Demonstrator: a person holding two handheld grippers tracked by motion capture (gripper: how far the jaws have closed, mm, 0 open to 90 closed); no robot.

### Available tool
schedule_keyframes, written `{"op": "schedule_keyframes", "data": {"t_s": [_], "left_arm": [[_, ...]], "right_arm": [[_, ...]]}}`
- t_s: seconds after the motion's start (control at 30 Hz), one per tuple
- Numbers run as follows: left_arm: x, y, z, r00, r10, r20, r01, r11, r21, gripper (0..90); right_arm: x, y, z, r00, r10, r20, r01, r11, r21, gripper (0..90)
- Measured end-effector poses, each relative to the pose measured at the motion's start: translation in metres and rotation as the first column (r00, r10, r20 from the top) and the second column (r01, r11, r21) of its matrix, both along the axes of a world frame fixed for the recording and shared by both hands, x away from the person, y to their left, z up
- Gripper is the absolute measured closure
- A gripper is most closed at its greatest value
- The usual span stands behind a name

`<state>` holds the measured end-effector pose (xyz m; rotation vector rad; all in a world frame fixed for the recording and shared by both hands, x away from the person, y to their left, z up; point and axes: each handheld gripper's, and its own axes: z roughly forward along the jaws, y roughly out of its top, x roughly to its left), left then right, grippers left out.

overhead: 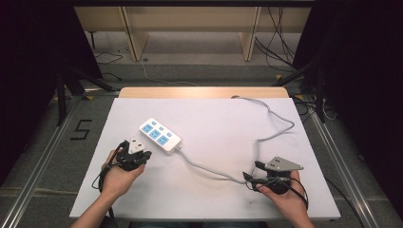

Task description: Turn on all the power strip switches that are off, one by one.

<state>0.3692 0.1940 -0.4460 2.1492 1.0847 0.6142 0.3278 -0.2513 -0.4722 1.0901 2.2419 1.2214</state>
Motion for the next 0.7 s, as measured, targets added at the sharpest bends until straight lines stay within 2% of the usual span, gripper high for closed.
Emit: {"op": "schedule_keyframes", "data": {"t_s": [0.4, 0.7], "left_arm": [[0.007, -0.003, 0.002, 1.0, -0.003, -0.004, 0.003, 0.9999, 0.011, 89.3], [0.015, -0.01, 0.003, 0.9999, -0.01, -0.002, 0.01, 0.9999, 0.004, 89.3]], "right_arm": [[0.0, 0.001, 0.0, 1.0, 0.002, 0.001, -0.002, 1.0, -0.002, 35.6], [0.0, 0.001, 0.0, 1.0, 0.002, 0.002, -0.002, 1.0, -0.001, 35.6]]}}
